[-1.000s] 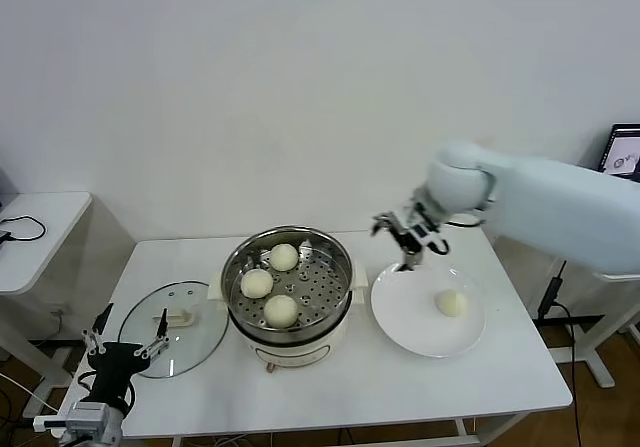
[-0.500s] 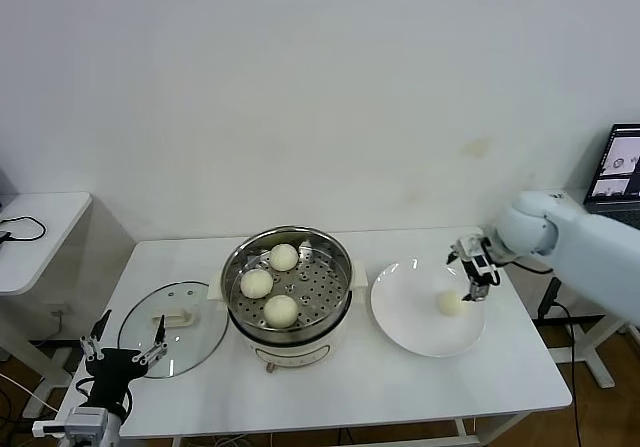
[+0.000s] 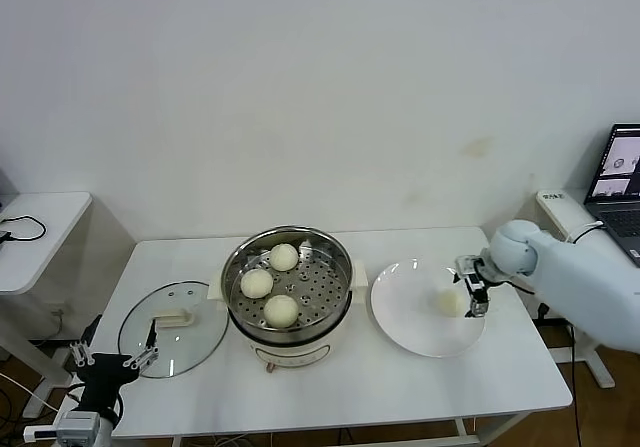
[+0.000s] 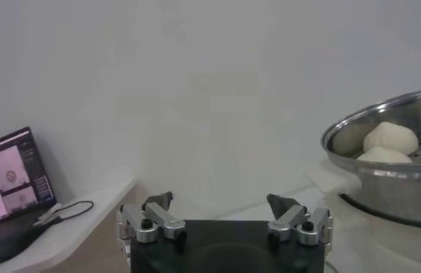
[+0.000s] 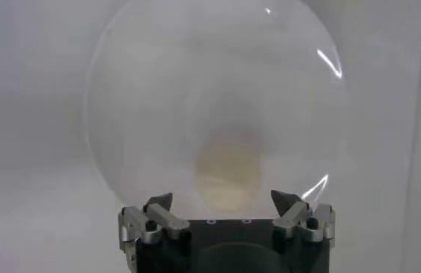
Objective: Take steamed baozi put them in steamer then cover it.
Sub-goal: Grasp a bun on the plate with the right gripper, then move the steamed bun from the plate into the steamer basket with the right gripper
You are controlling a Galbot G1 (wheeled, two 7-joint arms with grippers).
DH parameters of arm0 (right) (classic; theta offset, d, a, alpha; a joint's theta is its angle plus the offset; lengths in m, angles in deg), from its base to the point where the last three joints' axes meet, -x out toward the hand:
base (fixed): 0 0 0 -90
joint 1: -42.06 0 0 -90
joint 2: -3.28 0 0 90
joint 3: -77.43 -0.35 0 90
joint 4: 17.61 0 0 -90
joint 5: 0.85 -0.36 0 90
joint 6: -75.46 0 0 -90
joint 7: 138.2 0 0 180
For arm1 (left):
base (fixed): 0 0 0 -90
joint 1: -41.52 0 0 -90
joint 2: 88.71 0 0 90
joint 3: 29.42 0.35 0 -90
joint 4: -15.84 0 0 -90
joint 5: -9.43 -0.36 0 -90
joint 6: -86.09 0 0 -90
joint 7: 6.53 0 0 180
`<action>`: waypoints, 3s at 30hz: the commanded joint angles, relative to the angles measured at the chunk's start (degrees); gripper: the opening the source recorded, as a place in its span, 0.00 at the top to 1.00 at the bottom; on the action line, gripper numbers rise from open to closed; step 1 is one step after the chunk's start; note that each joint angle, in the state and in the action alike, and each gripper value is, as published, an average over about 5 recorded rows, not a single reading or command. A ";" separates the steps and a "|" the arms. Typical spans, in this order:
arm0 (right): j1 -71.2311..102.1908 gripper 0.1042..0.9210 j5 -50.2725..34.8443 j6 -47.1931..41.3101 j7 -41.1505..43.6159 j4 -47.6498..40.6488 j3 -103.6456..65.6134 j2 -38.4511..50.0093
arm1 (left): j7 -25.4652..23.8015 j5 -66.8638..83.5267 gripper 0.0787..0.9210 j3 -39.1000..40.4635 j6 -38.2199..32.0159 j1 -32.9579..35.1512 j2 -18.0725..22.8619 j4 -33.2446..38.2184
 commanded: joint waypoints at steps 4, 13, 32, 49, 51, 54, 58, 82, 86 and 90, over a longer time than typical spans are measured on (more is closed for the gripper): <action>3.76 0.12 4.22 1.51 0.03 -12.29 -3.33 -7.64 | -0.02 0.22 0.12 -0.59 0.01 -0.10 -0.25 -0.40; 3.43 0.21 3.84 1.20 0.14 -12.96 -3.54 -8.64 | -0.01 0.22 0.12 -0.34 0.03 -0.38 -0.23 -0.54; -11.11 0.40 -5.65 -2.33 5.08 -3.12 3.60 -4.29 | 0.01 0.42 0.12 -0.45 0.13 -0.53 -0.46 0.02; -43.68 0.38 -30.96 -14.00 -0.21 16.86 25.94 -6.26 | 0.10 0.27 0.12 0.94 0.05 -1.77 -1.08 0.14; -44.35 0.37 -34.51 -15.90 -2.00 18.41 26.67 -7.67 | 0.11 0.28 0.12 0.94 0.04 -1.87 -1.08 0.23; -44.21 0.37 -39.40 -18.58 -4.71 21.02 27.24 -9.89 | 0.11 0.29 0.12 0.88 -0.02 -1.85 -0.98 0.24; -43.01 0.37 -44.77 -21.95 -8.51 22.75 27.47 -14.19 | 0.11 0.26 0.12 0.87 -0.14 -1.62 -0.71 0.31; -25.82 0.37 -42.51 -29.22 -18.24 11.42 26.94 -27.34 | 0.11 0.27 0.12 0.24 -0.32 -1.95 -0.38 0.04; -25.35 0.37 -41.40 -29.19 -18.21 11.05 27.05 -27.16 | 0.09 0.35 0.12 0.29 -0.26 -2.34 -0.44 -0.06; -24.90 0.37 -40.89 -29.16 -18.20 10.56 26.87 -27.36 | 0.08 0.34 0.12 0.42 -0.24 -2.49 -0.36 -0.12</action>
